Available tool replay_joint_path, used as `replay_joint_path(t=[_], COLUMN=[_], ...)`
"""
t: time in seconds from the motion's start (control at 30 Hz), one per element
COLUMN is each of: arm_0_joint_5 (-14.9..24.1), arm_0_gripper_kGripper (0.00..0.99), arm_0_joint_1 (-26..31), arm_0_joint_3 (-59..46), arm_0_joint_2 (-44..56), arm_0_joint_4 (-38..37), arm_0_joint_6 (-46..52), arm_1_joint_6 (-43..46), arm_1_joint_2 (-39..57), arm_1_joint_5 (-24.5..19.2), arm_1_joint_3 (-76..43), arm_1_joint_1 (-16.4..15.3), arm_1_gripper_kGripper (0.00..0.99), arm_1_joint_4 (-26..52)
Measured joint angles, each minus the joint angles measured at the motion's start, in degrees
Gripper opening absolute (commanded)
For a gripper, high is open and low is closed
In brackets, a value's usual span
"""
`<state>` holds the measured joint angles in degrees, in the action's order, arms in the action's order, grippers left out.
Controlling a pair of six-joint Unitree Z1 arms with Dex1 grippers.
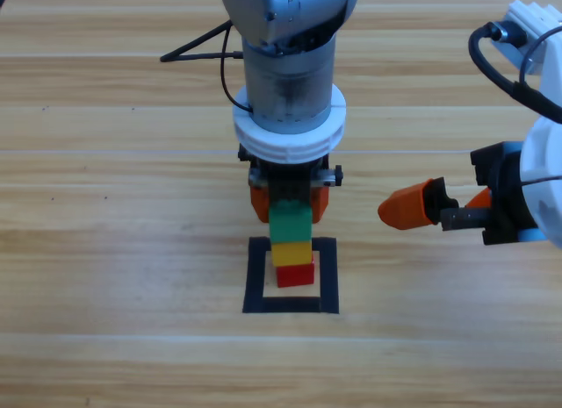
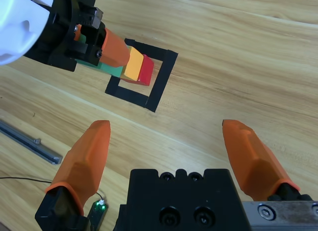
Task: Stack the blocks in the rectangular block: red at the bottom, yellow in the middle, green on top
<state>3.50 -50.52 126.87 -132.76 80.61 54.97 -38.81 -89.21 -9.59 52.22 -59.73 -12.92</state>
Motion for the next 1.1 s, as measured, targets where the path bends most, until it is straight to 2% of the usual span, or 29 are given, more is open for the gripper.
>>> replay_joint_path(t=[0.7, 0.73, 0.77, 0.8, 0.83, 0.87, 0.9, 1.1], arm_0_joint_5=[0.1, 0.1, 0.1, 0.1, 0.2, 0.2, 0.2, 0.3], arm_0_gripper_kGripper=[0.0, 0.066, 0.21, 0.436, 0.795, 0.957, 0.989, 0.99], arm_0_joint_1=[0.0, 0.0, 0.0, 0.0, 0.0, 0.0, 0.0, 0.0], arm_0_joint_3=[0.0, 0.0, 0.0, 0.0, 0.1, 0.3, 0.5, 0.8], arm_0_joint_2=[-1.0, -1.0, -1.0, -1.0, -1.0, -1.0, -1.1, -1.1], arm_0_joint_4=[0.0, 0.0, 0.0, 0.0, 0.0, 0.0, 0.0, 0.0], arm_0_joint_6=[0.0, 0.0, 0.0, -0.1, -0.1, -0.1, -0.1, -0.1], arm_1_joint_6=[0.0, 0.0, 0.0, 0.0, 0.0, 0.0, 0.0, 0.0], arm_1_joint_2=[0.0, 0.0, 0.0, 0.0, 0.0, 0.0, 0.0, 0.0], arm_1_joint_5=[-0.3, -0.3, -0.3, -0.3, -0.3, -0.3, -0.3, -0.3], arm_1_joint_3=[0.0, -0.1, -0.1, -0.2, -0.3, -0.4, -0.4, -0.4], arm_1_joint_1=[0.0, 0.0, 0.0, 0.0, 0.0, 0.0, 0.0, 0.0], arm_1_gripper_kGripper=[0.99, 0.99, 0.99, 0.99, 0.99, 0.99, 0.99, 0.99], arm_1_joint_4=[0.4, 0.5, 0.6, 0.8, 0.9, 1.1, 1.1, 1.1])
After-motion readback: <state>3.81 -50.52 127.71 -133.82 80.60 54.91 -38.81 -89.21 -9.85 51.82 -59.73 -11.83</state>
